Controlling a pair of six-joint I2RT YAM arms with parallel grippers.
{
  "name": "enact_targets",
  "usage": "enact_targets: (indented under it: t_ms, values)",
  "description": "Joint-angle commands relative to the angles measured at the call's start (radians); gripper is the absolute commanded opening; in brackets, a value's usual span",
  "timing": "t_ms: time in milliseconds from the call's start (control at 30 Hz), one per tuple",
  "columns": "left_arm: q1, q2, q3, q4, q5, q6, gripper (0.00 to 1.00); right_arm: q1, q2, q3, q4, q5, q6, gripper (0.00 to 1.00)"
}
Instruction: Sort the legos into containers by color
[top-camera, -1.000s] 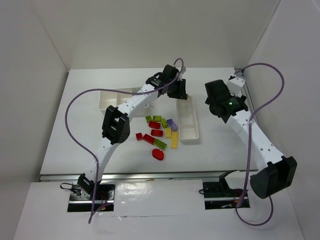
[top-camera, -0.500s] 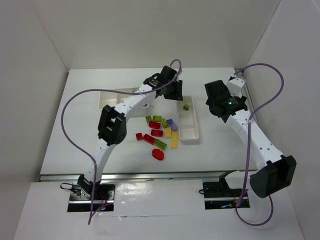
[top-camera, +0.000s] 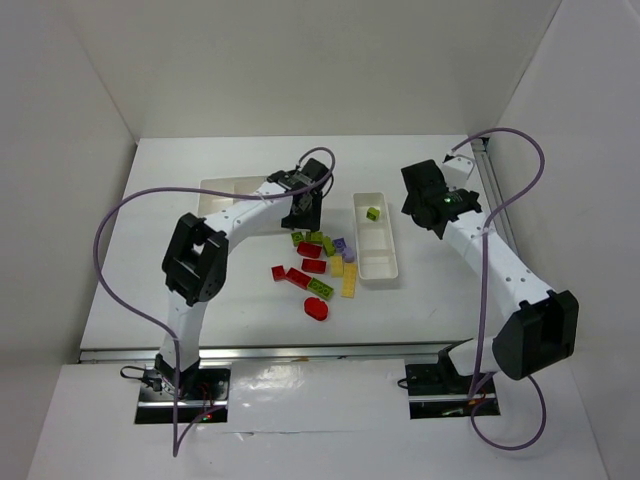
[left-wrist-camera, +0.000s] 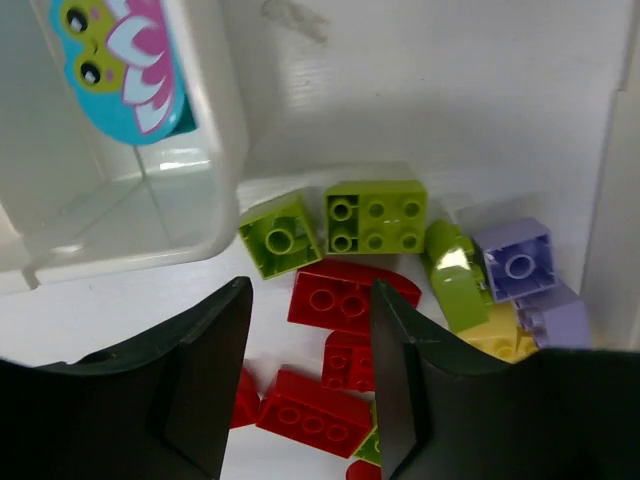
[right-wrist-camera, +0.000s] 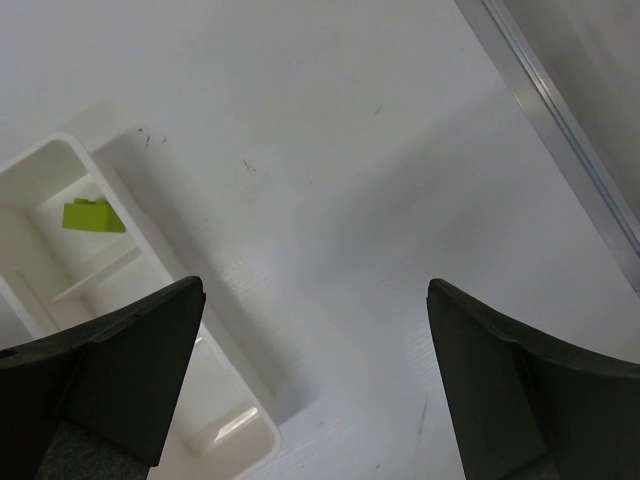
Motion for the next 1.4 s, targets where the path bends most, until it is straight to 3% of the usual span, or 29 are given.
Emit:
enact_targets:
  t_ms: [0,467,1067,1267,1367]
  values:
    - [0.031,-0.024,-0.028,-0.031,-0.051,-0.091,0.61,-0.006,0.003,0.006,0.05,-0.001,-0.019,1.0]
    - [0.142,0.085,0.013,-0.011,0.046,-0.091,0.66,-0.006,0.021,0.006,0.05,-0.02,-0.019,1.0]
    - [0.142,0.072,-0.059,0.031,0.166,-0.148,0.69,-0.006,0.04,0.006,0.059,-0.049,-0.028,1.0]
    - [0.122,0.082,-0.059,0.022,0.151,-0.128,0.66,-0.006,0.04,0.006,0.059,-0.049,-0.028,1.0]
    - [0.122,0.082,-0.071,0.002,0.115,-0.117,0.6,-0.006,0.04,0.006,0.059,-0.049,-0.028,1.0]
